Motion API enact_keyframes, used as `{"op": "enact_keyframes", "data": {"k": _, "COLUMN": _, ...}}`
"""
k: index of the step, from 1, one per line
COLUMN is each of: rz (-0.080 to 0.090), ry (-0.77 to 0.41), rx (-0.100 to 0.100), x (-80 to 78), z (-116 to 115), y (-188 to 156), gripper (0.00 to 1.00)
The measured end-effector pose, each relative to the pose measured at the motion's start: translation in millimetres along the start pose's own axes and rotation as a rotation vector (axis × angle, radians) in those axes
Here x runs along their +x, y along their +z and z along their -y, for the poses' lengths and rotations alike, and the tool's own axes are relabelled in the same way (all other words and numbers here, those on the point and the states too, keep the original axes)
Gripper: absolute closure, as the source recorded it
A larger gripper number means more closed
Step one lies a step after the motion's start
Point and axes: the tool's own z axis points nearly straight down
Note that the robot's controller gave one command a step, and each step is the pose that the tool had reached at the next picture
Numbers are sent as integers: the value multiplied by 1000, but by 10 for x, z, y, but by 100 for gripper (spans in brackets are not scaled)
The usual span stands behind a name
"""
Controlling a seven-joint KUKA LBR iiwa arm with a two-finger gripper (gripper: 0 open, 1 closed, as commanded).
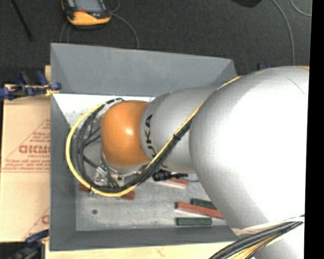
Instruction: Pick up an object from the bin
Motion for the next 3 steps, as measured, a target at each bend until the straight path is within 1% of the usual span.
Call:
{"op": "enact_keyframes", "data": {"k": 1, "rz": -6, "ry": 0, "rx": 8, "x": -69, "z": 89, "y": -375, "gripper": 100}}
{"op": "enact_keyframes", "data": {"k": 2, "rz": 0, "ry": 19, "rx": 6, "x": -26, "z": -87, "y": -757, "gripper": 100}}
{"op": "enact_keyframes", "data": {"k": 3, "rz": 0, "ry": 1, "rx": 8, "x": -91, "z": -17, "y": -756, "gripper": 100}}
